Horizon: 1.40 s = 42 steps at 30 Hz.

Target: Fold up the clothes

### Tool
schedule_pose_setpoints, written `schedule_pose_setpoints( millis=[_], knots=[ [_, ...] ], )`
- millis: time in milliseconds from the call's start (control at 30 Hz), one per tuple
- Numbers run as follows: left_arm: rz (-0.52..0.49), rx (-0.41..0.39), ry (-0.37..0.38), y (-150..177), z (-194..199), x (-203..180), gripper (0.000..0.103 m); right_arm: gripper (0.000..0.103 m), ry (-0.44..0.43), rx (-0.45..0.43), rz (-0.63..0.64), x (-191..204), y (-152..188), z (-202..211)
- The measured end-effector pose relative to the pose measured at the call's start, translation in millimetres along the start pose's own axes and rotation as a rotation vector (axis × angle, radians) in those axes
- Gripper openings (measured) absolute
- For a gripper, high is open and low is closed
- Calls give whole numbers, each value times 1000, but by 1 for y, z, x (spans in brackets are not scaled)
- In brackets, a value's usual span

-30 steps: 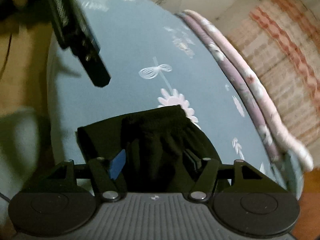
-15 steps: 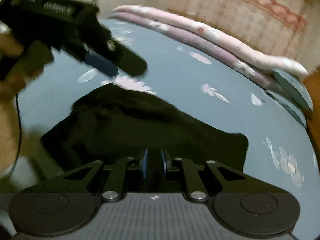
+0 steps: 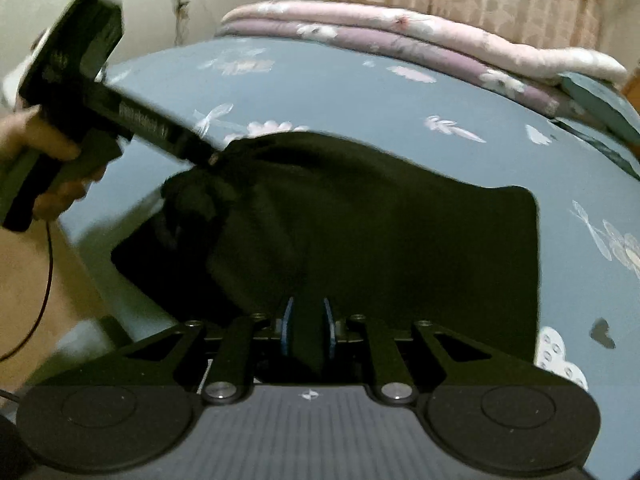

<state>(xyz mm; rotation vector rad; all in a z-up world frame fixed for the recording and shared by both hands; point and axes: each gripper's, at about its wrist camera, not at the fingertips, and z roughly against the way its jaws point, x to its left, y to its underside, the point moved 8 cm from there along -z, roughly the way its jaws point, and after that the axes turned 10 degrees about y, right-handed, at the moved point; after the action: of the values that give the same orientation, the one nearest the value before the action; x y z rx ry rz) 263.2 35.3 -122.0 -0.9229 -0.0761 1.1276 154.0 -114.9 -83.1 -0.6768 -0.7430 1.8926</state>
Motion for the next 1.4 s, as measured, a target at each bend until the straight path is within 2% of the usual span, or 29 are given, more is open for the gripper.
schedule_pose_setpoints(
  millis=[100,200,300,400,467,533,700,767,833,933,1000,1100,1233,1300,1333,1400],
  knots=[
    [-12,-69,49,-20,14,-20,93,30,67,-34,-62,-28,1,12],
    [-34,-107,158,-41,12,-54,94,33,148,-35,-118,-59,7,12],
    [-41,-94,306,-54,-13,-90,94,33,176,-19,-172,-79,19,4],
    [-46,-56,355,-56,-43,-111,94,35,172,7,-213,-88,36,-5],
    [-39,-22,344,-50,-58,-110,94,35,158,19,-234,-90,47,-9],
    [-21,20,287,-42,-67,-97,94,37,139,11,-257,-93,54,-8],
    [57,53,181,-13,-37,-45,94,45,107,-11,-282,-98,59,-9],
    [92,45,213,-2,-17,-34,94,51,93,-22,-289,-95,63,-9],
    [113,31,210,2,1,-29,94,61,82,-34,-294,-92,65,-8],
    [82,-1,197,-10,16,-37,94,63,94,-36,-283,-88,62,-7],
    [55,-28,216,-25,17,-46,94,65,92,-52,-282,-85,56,-1],
    [37,-54,276,-52,-1,-68,95,69,96,-66,-262,-81,48,1],
    [72,-15,382,-68,-52,-93,95,70,110,-30,-233,-74,57,-8],
    [81,21,356,-62,-77,-92,95,72,104,-35,-249,-76,60,-8],
    [91,41,322,-57,-87,-86,94,73,101,-39,-259,-77,62,-8],
    [125,56,300,-46,-100,-71,94,75,96,-46,-274,-79,64,-7]
  ],
)
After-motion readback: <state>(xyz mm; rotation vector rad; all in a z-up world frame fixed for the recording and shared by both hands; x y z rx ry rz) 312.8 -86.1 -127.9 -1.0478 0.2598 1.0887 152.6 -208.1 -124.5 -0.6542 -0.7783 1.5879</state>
